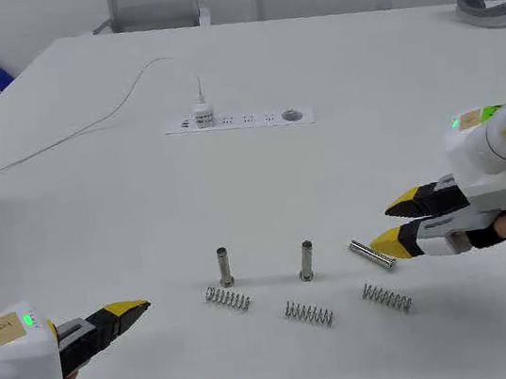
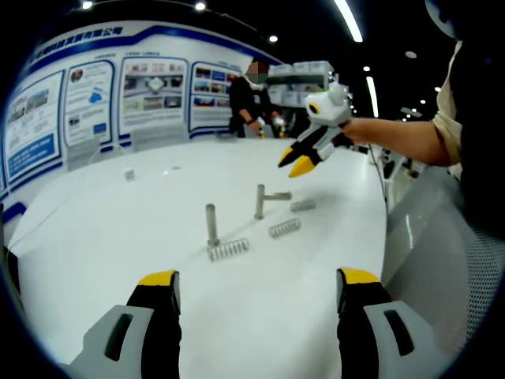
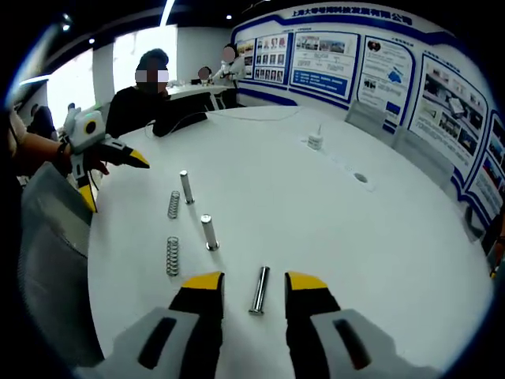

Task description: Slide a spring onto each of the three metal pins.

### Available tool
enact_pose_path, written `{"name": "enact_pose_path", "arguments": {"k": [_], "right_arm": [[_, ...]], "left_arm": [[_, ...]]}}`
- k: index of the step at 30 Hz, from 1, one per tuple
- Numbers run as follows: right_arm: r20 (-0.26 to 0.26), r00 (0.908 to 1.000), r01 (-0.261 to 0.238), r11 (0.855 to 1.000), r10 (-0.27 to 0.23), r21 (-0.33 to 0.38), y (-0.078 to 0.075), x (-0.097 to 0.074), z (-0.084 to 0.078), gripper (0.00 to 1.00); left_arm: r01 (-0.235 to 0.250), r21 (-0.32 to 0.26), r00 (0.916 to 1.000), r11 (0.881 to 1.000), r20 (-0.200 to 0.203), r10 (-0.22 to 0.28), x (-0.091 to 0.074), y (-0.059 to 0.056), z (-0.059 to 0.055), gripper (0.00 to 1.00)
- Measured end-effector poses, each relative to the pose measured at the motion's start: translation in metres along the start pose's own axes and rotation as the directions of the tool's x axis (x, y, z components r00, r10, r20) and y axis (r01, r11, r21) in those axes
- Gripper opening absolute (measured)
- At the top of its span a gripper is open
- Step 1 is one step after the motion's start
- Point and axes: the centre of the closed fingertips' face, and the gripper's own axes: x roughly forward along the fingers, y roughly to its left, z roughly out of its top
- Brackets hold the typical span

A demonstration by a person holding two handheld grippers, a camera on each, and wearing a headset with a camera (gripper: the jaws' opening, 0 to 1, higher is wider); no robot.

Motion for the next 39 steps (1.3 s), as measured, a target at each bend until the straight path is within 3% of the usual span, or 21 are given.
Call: {"name": "enact_pose_path", "arguments": {"k": [14,28,39], "right_arm": [[-0.077,0.9970,0.011,1.000,-0.011,0.006,-0.008,0.026,-0.008,0.24],[-0.155,0.9878,0.012,0.999,-0.008,0.030,-0.012,0.049,-0.020,0.16],[-0.185,0.9828,0.015,0.998,-0.004,0.053,-0.015,0.057,-0.025,0.12]], "left_arm": [[-0.001,-0.004,1.0000,1.000,-0.003,0.001,0.001,-0.001,-0.002,0.82],[-0.002,-0.012,1.0000,1.000,-0.007,0.002,0.002,0.000,-0.005,0.80],[-0.008,-0.015,0.9999,1.000,-0.012,0.007,0.001,0.001,-0.008,0.79]]}}
